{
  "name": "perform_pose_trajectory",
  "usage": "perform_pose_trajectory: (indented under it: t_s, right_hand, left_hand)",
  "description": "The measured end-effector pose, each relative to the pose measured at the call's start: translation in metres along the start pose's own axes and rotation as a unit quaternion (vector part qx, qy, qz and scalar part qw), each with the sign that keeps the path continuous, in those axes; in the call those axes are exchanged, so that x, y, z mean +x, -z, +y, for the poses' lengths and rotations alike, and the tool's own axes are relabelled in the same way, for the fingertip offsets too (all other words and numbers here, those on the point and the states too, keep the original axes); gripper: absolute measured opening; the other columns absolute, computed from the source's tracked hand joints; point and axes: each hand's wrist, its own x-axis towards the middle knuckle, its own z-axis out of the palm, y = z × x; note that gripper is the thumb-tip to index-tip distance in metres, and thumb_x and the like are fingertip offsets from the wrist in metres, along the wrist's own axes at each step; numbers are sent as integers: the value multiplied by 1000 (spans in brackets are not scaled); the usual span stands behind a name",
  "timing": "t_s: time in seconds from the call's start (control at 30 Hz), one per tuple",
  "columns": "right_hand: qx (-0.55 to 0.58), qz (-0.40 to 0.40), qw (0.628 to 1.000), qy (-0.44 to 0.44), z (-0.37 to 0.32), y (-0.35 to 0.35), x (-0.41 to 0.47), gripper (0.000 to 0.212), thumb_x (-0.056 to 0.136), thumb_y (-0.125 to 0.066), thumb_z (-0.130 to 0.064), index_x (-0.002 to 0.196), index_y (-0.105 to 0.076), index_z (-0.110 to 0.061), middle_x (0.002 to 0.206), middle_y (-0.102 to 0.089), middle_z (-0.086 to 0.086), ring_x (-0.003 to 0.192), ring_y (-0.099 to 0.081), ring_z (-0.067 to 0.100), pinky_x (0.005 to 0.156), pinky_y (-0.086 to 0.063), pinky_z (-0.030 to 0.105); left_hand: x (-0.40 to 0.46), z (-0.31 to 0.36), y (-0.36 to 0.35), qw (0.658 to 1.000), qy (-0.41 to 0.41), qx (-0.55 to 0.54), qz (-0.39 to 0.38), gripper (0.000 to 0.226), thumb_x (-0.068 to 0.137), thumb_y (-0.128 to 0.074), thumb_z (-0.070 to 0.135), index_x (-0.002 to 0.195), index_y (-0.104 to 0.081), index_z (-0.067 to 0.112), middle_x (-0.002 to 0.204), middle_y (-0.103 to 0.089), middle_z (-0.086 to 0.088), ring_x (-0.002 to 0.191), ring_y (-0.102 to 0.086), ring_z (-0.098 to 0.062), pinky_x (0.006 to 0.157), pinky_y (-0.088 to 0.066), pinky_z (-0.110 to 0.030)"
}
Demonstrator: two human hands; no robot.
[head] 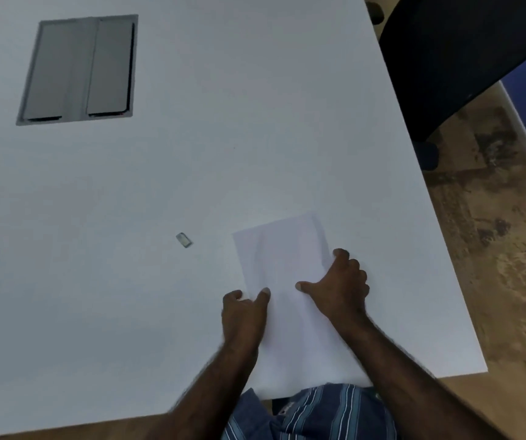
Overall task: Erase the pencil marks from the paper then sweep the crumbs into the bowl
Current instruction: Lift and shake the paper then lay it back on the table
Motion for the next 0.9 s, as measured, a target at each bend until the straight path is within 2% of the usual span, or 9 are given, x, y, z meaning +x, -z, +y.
perform_pose_trajectory:
  t_s: [0.07, 0.17, 0.23, 0.33, 0.43, 0.53, 0.63, 0.77, 0.9]
  right_hand:
    - [10, -4, 1000, -8, -1, 2, 2, 109, 63, -99, -56, 147, -41, -19, 144, -57, 9, 135, -51, 39, 108, -45, 52]
    - [22, -6, 1000, -14, -2, 4, 3, 106, 61, -101, -56, 143, -46, -18, 143, -58, 7, 134, -52, 39, 108, -45, 52]
    - [25, -7, 1000, -14, -3, 5, 2, 102, 60, -101, -56, 139, -49, -17, 141, -58, 7, 132, -53, 38, 107, -46, 51]
    - [57, -11, 998, -1, -4, 10, 4, 100, 62, -100, -56, 139, -50, -17, 141, -57, 8, 133, -52, 36, 109, -48, 50]
    - [131, 6, 991, 28, -2, 18, 9, 90, 71, -95, -58, 140, -53, -19, 131, -61, 7, 125, -57, 31, 109, -50, 47]
    - [205, 74, 974, 64, 4, 29, 16, 55, 88, -85, -46, 130, -62, -17, 110, -63, 4, 106, -63, 26, 94, -48, 32]
    - [227, 151, 957, 98, 11, 35, 20, 23, 101, -72, -23, 122, -68, -13, 107, -65, 5, 99, -66, 27, 90, -53, 37]
    - [137, 233, 923, 273, 13, 14, 10, 25, 103, -58, 1, 124, -72, -1, 120, -72, 17, 113, -67, 41, 104, -52, 46]
    - [56, 154, 873, 459, 3, -45, -27, 46, 111, -55, -23, 149, -56, 3, 157, -54, 22, 151, -48, 39, 127, -36, 55]
  left_hand:
    - [4, 4, -3, 1000, -10, 3, 4, 59, 94, -83, 39, 138, -52, 17, 122, -59, -2, 111, -65, -25, 96, -59, -41]
    - [15, 5, -3, 998, -40, 47, -17, 25, 96, -80, 33, 94, -66, 13, 103, -75, -5, 89, -70, -20, 73, -51, -28]
    - [19, 6, -4, 994, -66, 89, -23, 36, 97, -78, 33, 75, -57, 13, 87, -70, -7, 75, -64, -20, 66, -46, -29]
    - [16, 18, -3, 984, -128, 125, -21, 35, 100, -75, 33, 79, -55, 13, 81, -63, 1, 76, -60, -20, 67, -45, -29]
    - [6, 38, 5, 967, -228, 112, -24, 7, 104, -70, 26, 98, -71, 22, 89, -70, 19, 83, -69, -5, 64, -45, -8]
    - [-7, 60, 18, 932, -341, 120, 5, 9, 106, -66, 19, 109, -74, 23, 95, -73, 21, 80, -66, 12, 68, -42, -1]
    - [-17, 82, 32, 906, -395, 144, 49, 19, 106, -64, 18, 121, -76, 17, 103, -79, 6, 83, -68, -5, 71, -44, -13]
    - [-16, 102, 56, 895, -414, 139, 92, 21, 105, -64, 18, 122, -76, 18, 103, -80, 3, 89, -70, -14, 77, -45, -22]
    - [-1, 110, 91, 895, -411, 123, 125, 21, 101, -63, 24, 117, -76, 24, 92, -74, 17, 86, -68, -6, 74, -47, -16]
